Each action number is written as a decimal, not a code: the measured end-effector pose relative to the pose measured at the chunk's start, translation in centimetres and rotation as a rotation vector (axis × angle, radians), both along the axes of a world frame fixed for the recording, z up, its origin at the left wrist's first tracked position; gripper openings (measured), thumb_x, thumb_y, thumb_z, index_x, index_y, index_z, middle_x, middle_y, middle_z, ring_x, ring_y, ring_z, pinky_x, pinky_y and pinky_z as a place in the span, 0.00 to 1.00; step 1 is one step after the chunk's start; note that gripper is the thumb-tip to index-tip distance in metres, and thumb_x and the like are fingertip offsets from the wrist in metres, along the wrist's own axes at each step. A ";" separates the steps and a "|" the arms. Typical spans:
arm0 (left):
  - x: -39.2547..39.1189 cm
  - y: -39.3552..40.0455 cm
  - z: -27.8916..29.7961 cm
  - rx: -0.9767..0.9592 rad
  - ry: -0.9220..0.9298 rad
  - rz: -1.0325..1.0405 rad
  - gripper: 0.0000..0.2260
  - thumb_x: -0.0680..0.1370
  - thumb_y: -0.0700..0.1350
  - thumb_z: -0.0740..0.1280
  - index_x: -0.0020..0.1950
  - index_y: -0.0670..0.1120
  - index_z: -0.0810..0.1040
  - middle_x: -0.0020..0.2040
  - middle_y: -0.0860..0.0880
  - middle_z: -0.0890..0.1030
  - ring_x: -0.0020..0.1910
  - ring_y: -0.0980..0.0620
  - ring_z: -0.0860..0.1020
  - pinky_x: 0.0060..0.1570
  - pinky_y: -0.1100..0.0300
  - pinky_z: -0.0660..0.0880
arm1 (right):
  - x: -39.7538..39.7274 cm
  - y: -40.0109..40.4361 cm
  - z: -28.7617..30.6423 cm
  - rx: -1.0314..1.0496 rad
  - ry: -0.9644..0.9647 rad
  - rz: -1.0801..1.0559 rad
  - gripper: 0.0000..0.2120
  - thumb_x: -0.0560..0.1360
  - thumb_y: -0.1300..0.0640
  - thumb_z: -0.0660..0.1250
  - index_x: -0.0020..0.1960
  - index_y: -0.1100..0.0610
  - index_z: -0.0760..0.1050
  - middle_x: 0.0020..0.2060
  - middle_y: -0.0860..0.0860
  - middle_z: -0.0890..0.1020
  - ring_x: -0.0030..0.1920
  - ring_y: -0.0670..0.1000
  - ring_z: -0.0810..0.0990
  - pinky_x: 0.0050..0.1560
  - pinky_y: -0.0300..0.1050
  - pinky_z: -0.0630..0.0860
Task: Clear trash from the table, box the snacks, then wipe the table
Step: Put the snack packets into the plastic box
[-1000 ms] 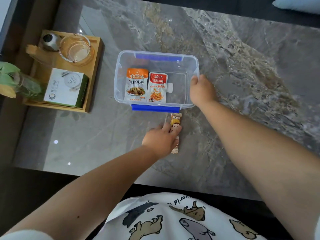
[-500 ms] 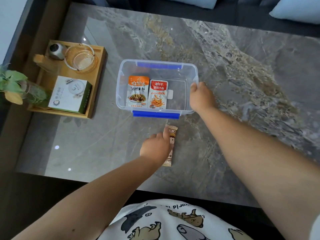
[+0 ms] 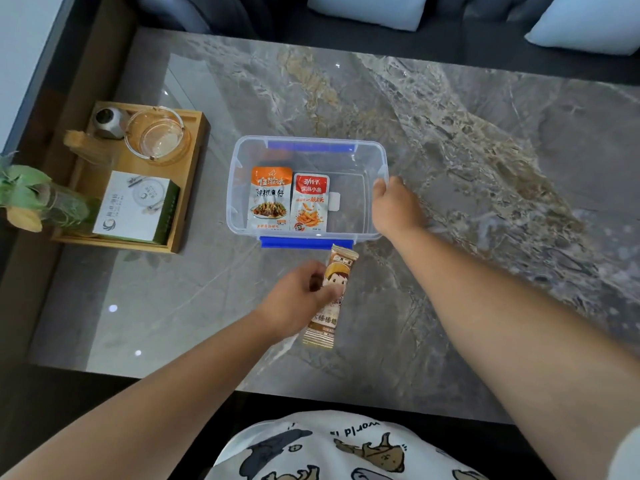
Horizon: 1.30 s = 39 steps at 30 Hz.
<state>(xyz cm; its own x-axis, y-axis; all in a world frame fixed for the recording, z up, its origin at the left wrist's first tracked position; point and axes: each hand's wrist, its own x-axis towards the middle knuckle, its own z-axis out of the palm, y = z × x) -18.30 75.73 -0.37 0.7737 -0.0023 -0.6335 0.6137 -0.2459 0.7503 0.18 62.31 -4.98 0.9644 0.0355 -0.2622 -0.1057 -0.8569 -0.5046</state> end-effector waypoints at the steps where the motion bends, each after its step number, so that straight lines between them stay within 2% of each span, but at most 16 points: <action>1: 0.4 0.4 1.1 -0.083 -0.042 0.054 0.07 0.76 0.53 0.69 0.51 0.52 0.76 0.43 0.50 0.84 0.41 0.52 0.83 0.40 0.55 0.81 | 0.0 0.0 0.1 0.007 0.002 0.002 0.20 0.80 0.46 0.49 0.54 0.61 0.70 0.46 0.58 0.78 0.42 0.59 0.75 0.39 0.47 0.64; 3: 1.9 1.4 2.5 -0.142 -0.136 0.179 0.09 0.75 0.53 0.70 0.50 0.50 0.78 0.43 0.48 0.84 0.42 0.49 0.83 0.40 0.56 0.81 | -0.1 0.0 0.1 0.020 0.005 0.006 0.20 0.80 0.47 0.49 0.53 0.61 0.71 0.46 0.59 0.79 0.44 0.60 0.76 0.39 0.47 0.64; 5: 4.5 2.1 3.0 -0.046 -0.214 0.272 0.09 0.75 0.55 0.69 0.48 0.51 0.78 0.41 0.47 0.84 0.38 0.48 0.83 0.38 0.52 0.80 | -0.2 0.1 0.3 0.026 0.005 0.001 0.19 0.80 0.47 0.50 0.52 0.61 0.71 0.45 0.59 0.79 0.44 0.60 0.76 0.40 0.48 0.65; 8: 9.4 2.5 1.8 0.118 -0.251 0.339 0.09 0.77 0.56 0.65 0.45 0.52 0.78 0.35 0.53 0.82 0.33 0.55 0.81 0.34 0.54 0.79 | -0.3 0.1 0.5 0.023 0.006 0.001 0.18 0.80 0.47 0.49 0.51 0.60 0.70 0.41 0.55 0.76 0.40 0.57 0.73 0.39 0.48 0.67; 11: 13.6 2.5 -0.5 0.247 -0.174 0.231 0.13 0.80 0.54 0.62 0.50 0.46 0.79 0.40 0.47 0.82 0.39 0.47 0.81 0.37 0.52 0.78 | -0.3 0.2 0.5 0.009 0.011 0.001 0.18 0.80 0.47 0.49 0.51 0.60 0.70 0.39 0.53 0.74 0.39 0.57 0.73 0.39 0.49 0.68; 14: 15.7 2.1 -2.6 0.426 -0.118 0.062 0.16 0.81 0.53 0.59 0.49 0.41 0.78 0.38 0.44 0.80 0.37 0.45 0.78 0.34 0.56 0.72 | -0.4 0.2 0.4 0.007 0.005 -0.005 0.17 0.80 0.47 0.49 0.49 0.59 0.69 0.36 0.52 0.73 0.37 0.57 0.72 0.38 0.48 0.67; 19: 16.5 0.8 -4.8 0.457 -0.064 -0.022 0.15 0.81 0.51 0.60 0.44 0.41 0.77 0.35 0.45 0.77 0.37 0.45 0.77 0.35 0.56 0.73 | -0.3 0.2 0.2 0.004 -0.009 -0.006 0.17 0.80 0.47 0.49 0.49 0.59 0.69 0.33 0.50 0.71 0.37 0.56 0.73 0.36 0.48 0.67; 24: 17.1 0.9 -5.7 0.477 -0.017 -0.042 0.14 0.79 0.51 0.63 0.46 0.40 0.79 0.38 0.43 0.80 0.40 0.43 0.80 0.42 0.53 0.78 | -0.2 0.2 0.1 -0.001 -0.013 0.003 0.18 0.81 0.47 0.49 0.49 0.59 0.68 0.35 0.51 0.72 0.37 0.56 0.73 0.36 0.49 0.67; 28: 17.6 1.1 -6.3 0.629 0.013 -0.155 0.17 0.78 0.56 0.62 0.51 0.42 0.77 0.42 0.44 0.81 0.43 0.44 0.80 0.46 0.49 0.80 | -0.2 0.2 0.0 0.000 -0.020 0.005 0.18 0.81 0.47 0.49 0.50 0.60 0.69 0.36 0.53 0.73 0.37 0.57 0.74 0.36 0.49 0.67; 30: 17.9 1.0 -6.5 0.681 0.009 -0.195 0.18 0.79 0.57 0.60 0.51 0.43 0.77 0.42 0.45 0.81 0.42 0.45 0.80 0.42 0.51 0.79 | -0.2 0.2 0.0 0.002 -0.018 0.008 0.18 0.81 0.47 0.49 0.50 0.60 0.69 0.37 0.53 0.74 0.38 0.57 0.74 0.36 0.49 0.68; 32: 18.2 0.8 -6.6 0.740 0.005 -0.229 0.18 0.79 0.58 0.58 0.48 0.44 0.77 0.37 0.47 0.79 0.36 0.48 0.77 0.33 0.56 0.72 | -0.2 0.2 0.1 0.006 -0.019 0.009 0.19 0.81 0.47 0.49 0.51 0.60 0.70 0.38 0.54 0.75 0.39 0.58 0.75 0.37 0.49 0.69; 33: 18.3 0.6 -6.7 0.765 0.011 -0.233 0.18 0.79 0.58 0.58 0.46 0.45 0.76 0.35 0.48 0.77 0.34 0.50 0.75 0.31 0.57 0.69 | -0.2 0.2 0.0 0.008 -0.020 0.008 0.19 0.80 0.47 0.48 0.51 0.60 0.70 0.38 0.55 0.76 0.39 0.58 0.75 0.37 0.49 0.69; 39: 18.4 -0.1 -7.1 0.856 0.021 -0.253 0.17 0.79 0.59 0.58 0.43 0.47 0.72 0.33 0.49 0.75 0.36 0.48 0.75 0.34 0.55 0.70 | -0.2 0.2 -0.2 0.006 -0.026 0.013 0.19 0.81 0.48 0.48 0.51 0.61 0.70 0.41 0.57 0.78 0.39 0.57 0.73 0.37 0.48 0.66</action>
